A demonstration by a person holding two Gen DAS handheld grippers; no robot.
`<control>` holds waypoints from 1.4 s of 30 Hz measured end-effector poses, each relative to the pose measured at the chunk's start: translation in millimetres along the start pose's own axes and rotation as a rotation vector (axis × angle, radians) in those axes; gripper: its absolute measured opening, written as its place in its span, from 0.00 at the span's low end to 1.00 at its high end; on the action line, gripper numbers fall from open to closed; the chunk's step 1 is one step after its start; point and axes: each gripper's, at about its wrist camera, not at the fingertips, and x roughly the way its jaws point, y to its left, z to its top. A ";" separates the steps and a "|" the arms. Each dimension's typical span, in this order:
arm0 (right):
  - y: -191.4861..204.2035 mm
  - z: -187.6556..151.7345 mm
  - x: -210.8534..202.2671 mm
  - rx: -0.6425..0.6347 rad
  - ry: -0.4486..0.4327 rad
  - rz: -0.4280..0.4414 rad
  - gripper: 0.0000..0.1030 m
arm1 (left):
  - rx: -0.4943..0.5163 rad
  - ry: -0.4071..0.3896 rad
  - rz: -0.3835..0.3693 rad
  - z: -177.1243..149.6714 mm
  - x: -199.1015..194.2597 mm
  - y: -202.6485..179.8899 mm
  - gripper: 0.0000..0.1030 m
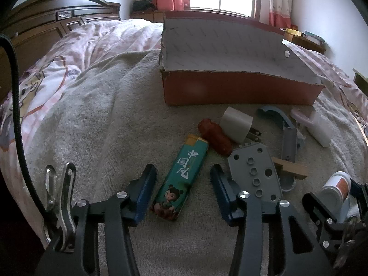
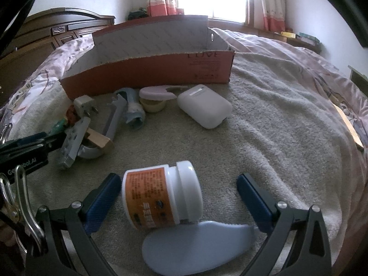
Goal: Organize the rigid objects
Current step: 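Grasp the teal lighter with the left tool while the right tool grasps the white earbud case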
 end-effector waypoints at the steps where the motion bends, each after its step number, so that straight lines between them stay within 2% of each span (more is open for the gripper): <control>1: -0.4 0.2 -0.4 0.000 0.001 0.003 1.00 | 0.000 -0.001 -0.001 -0.7 -0.1 -0.1 0.48; 9: -6.9 14.3 -2.8 -0.027 0.040 0.047 0.98 | -0.001 -0.010 -0.007 -0.8 -0.2 -0.3 0.48; 16: -24.2 41.5 -6.5 -0.089 -0.010 0.008 0.96 | -0.003 -0.012 -0.012 -0.9 -0.1 0.7 0.48; 24: -29.0 64.9 7.3 -0.176 -0.008 0.034 0.92 | -0.002 -0.012 -0.011 -1.1 0.0 0.4 0.48; 27: -30.0 68.3 15.1 -0.197 0.005 0.037 0.86 | -0.003 -0.013 -0.012 -0.9 0.0 0.8 0.48; 30: -35.0 71.1 27.1 -0.178 0.038 0.057 0.77 | -0.003 -0.013 -0.011 -1.1 0.0 0.4 0.48; 32: -41.4 72.2 34.7 -0.141 0.069 0.086 0.61 | -0.003 -0.012 -0.011 -1.1 0.1 0.4 0.48; 35: -46.5 70.3 34.4 -0.108 0.071 0.091 0.51 | -0.003 -0.013 -0.012 -1.1 0.1 0.6 0.48; 39: -44.6 64.1 29.9 -0.097 0.099 0.126 0.51 | -0.003 -0.013 -0.012 -1.3 0.1 0.3 0.48; 42: -39.2 58.4 28.0 -0.112 0.101 0.113 0.51 | -0.003 -0.012 -0.011 -1.4 0.2 0.2 0.48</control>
